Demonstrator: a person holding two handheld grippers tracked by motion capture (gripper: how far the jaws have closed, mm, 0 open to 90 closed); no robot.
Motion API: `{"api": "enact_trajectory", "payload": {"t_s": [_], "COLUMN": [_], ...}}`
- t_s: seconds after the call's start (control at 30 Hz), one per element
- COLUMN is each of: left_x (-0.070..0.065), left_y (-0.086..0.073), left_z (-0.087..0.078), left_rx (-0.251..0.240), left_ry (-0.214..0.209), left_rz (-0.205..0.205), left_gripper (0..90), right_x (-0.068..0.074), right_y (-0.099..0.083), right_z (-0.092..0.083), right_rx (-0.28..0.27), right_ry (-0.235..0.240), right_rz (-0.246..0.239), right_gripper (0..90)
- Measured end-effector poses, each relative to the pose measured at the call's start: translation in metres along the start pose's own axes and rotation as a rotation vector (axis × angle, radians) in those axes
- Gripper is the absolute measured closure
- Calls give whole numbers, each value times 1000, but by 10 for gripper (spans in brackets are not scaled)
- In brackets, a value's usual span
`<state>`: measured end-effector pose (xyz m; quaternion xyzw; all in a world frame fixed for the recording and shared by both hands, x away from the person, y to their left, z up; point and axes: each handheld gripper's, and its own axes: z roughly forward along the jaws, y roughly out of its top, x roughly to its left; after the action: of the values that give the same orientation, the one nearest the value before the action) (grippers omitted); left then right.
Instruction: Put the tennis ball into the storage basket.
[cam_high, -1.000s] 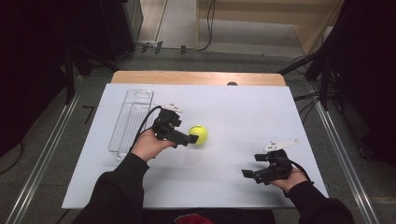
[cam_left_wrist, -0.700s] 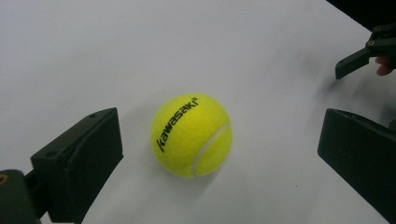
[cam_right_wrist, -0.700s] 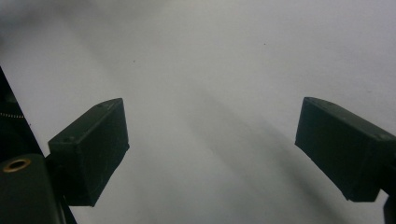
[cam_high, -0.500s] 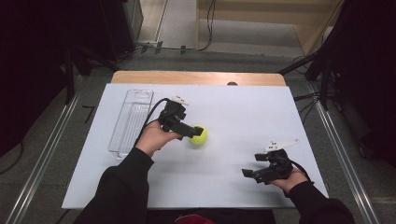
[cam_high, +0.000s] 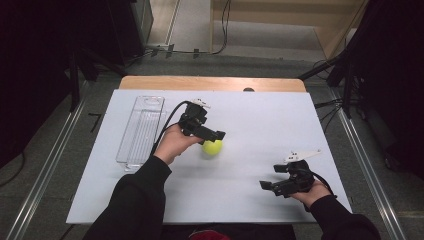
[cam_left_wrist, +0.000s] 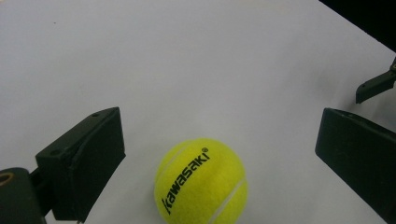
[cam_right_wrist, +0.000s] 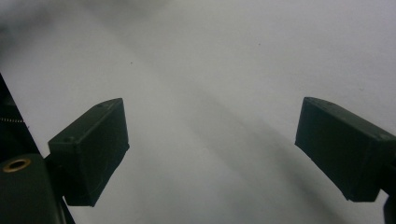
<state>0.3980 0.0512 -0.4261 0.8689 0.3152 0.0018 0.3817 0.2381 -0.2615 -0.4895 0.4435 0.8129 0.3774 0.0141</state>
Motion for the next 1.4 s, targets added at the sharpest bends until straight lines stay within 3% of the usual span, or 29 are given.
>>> {"api": "enact_trajectory", "payload": {"t_s": [0.13, 0.6, 0.77, 1.13, 1.27, 1.4], "left_x": [1, 6, 7, 11, 12, 10], "left_y": [-1, -7, -10, -21, -22, -25], "left_z": [2, 7, 9, 18, 20, 24], "left_rx": [11, 3, -17, 7, 11, 10], "left_ry": [25, 46, 28, 35, 3, 15], "left_rz": [14, 29, 25, 12, -4, 9], "left_gripper": [18, 18, 18, 18, 18, 18], "right_x": [-1, -1, -1, -1, -1, -1], "right_y": [-1, -1, -1, -1, -1, -1], "right_z": [-1, -1, 0, 0, 0, 0], "right_rx": [-3, 0, 1, 1, 3, 4], "right_ry": [-3, -4, -3, 0, 0, 2], "right_rz": [1, 4, 4, 3, 3, 3], "right_gripper": [78, 78, 78, 78, 78, 78]}}
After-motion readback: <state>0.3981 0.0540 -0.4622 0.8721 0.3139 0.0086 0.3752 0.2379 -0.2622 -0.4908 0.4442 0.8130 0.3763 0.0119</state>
